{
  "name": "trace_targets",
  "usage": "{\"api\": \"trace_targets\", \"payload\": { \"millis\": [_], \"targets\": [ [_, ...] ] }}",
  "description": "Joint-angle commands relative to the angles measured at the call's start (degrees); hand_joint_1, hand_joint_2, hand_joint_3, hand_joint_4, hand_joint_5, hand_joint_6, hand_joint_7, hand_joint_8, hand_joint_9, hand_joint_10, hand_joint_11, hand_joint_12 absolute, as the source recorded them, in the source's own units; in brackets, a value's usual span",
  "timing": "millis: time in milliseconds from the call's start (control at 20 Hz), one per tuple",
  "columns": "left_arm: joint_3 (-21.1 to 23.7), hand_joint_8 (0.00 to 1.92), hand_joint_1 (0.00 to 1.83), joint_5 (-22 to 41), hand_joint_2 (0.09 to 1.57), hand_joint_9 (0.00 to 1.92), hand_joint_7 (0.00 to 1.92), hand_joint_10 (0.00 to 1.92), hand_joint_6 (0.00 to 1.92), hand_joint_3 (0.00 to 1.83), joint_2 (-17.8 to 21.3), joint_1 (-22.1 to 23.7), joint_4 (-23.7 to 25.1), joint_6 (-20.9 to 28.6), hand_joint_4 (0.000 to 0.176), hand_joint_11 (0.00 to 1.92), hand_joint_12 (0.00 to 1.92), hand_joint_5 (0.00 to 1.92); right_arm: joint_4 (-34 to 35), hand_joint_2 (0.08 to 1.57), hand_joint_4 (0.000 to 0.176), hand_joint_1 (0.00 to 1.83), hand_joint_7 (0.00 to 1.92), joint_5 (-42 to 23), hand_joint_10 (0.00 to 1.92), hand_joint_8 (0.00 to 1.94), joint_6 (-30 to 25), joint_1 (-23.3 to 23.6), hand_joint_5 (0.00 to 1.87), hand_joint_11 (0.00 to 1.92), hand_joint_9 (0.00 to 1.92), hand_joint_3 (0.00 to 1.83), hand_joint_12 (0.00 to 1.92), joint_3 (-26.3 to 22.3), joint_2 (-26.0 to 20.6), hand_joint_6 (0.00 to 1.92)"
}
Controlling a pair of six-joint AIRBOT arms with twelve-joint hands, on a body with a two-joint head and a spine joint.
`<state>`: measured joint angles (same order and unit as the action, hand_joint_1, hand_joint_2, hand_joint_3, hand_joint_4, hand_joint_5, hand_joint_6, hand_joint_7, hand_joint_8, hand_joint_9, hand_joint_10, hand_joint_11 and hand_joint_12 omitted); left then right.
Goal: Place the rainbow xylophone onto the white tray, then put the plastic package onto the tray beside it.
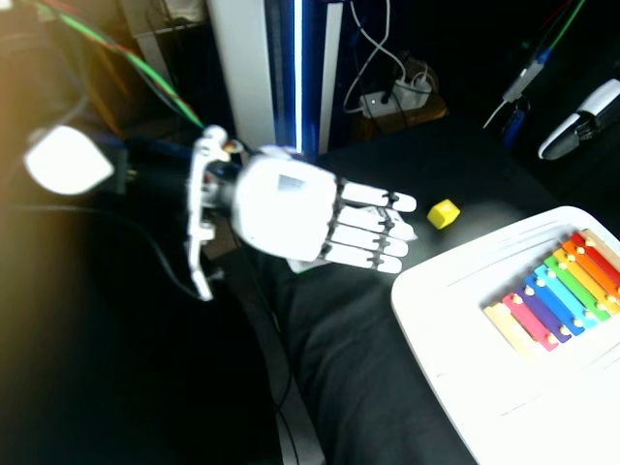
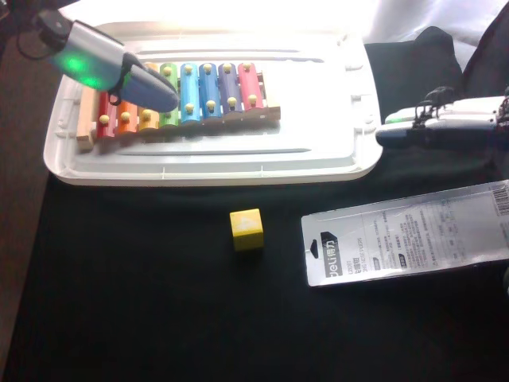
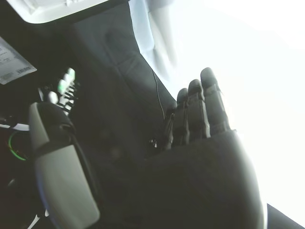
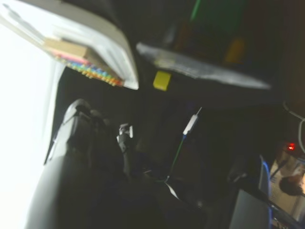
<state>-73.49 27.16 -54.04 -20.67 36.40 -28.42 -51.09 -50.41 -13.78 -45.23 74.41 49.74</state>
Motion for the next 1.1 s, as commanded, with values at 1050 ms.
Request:
{"api": "trace_targets", "payload": {
  "millis": [1050],
  "targets": [
    [2.32, 0.0, 0.82, 7.32, 0.72, 0.13, 0.08, 0.0, 0.0, 0.0, 0.82, -5.2, -8.72, -5.1, 0.058, 0.09, 0.16, 0.0, -8.57, 0.63, 0.148, 0.58, 0.0, 6.67, 0.01, 0.0, -5.58, 0.26, 0.0, 0.16, 0.03, 0.0, 0.14, 1.11, 1.35, 0.0]
  ]
}}
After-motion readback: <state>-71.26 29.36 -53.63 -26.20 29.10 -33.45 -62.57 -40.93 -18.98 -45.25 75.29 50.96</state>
